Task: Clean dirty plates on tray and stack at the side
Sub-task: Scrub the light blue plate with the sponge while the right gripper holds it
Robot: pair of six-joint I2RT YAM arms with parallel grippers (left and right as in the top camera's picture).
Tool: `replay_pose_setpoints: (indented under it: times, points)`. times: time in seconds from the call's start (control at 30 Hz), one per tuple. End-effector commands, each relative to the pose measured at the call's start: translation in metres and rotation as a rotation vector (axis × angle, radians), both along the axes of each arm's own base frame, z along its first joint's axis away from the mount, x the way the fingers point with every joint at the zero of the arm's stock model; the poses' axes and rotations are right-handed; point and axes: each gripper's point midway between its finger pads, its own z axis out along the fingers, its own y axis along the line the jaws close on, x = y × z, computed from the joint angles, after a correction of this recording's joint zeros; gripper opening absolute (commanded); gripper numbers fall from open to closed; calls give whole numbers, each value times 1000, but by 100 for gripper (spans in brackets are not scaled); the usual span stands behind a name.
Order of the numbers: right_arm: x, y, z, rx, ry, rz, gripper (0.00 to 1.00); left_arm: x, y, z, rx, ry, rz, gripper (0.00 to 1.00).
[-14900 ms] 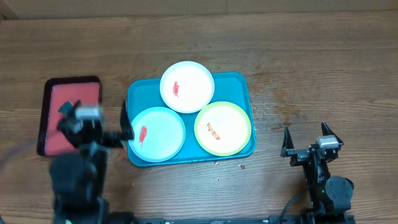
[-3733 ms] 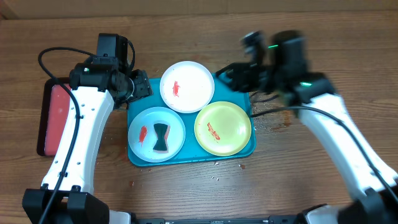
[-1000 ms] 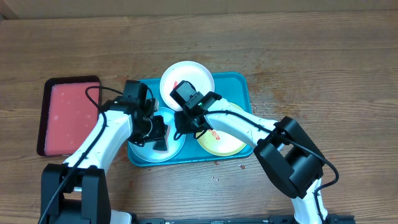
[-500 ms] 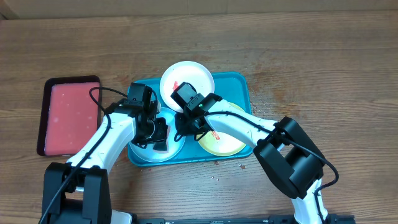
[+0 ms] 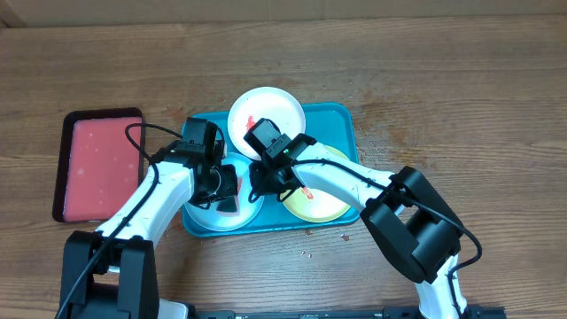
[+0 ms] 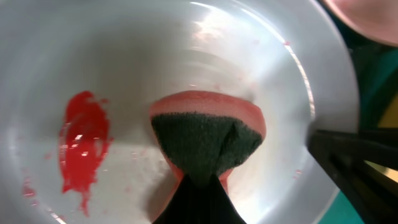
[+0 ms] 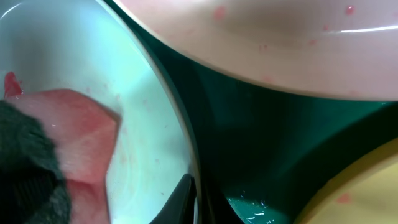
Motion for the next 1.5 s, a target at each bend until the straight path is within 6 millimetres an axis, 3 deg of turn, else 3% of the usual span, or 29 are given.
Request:
replay_pose_setpoints:
  times: [0.0, 0.03, 0.1, 0.17, 0.27, 0.33, 0.53, 0.73, 0.93, 1.13, 1.2, 1.33, 1.47]
  points:
    - [-8, -5, -7, -25, 15, 4, 7, -1, 22, -7, 119, 4, 72, 10]
    - [-8, -5, -7, -25, 15, 5, 7, -1, 21, -7, 115, 5, 72, 16]
    - [-8, -5, -7, -26, 15, 5, 7, -2, 11, -7, 60, 15, 63, 49]
    - [-8, -6, -7, -27, 17, 5, 7, -5, -5, -5, -35, 31, 33, 71]
    - [-8, -6, -7, -27, 16, 5, 7, -8, -12, -3, -74, 40, 5, 75]
    - [-8, -6, -7, -28, 15, 4, 7, -10, -12, -4, -72, 47, 5, 72]
    - [-7, -6, -7, -29, 14, 4, 7, -13, -8, -7, -47, 54, 9, 47]
    - [-8, -6, -8, -30, 14, 4, 7, -15, 6, -14, 28, 47, 22, 45]
    - [-7, -7, -8, -33, 12, 3, 7, -12, 14, -17, 73, 27, 30, 4]
    - [-7, -9, -9, -48, 9, -1, 7, -8, 70, -13, 381, -15, 158, 4]
    - [-7, -10, -9, -51, 10, -1, 6, -4, 80, -9, 437, -37, 171, 4]
    - [-7, -10, -9, -50, 9, -1, 5, 8, 89, -1, 485, -83, 192, 4]
    - [-7, -10, -9, -50, 9, -1, 5, 22, 78, 6, 424, -116, 190, 4]
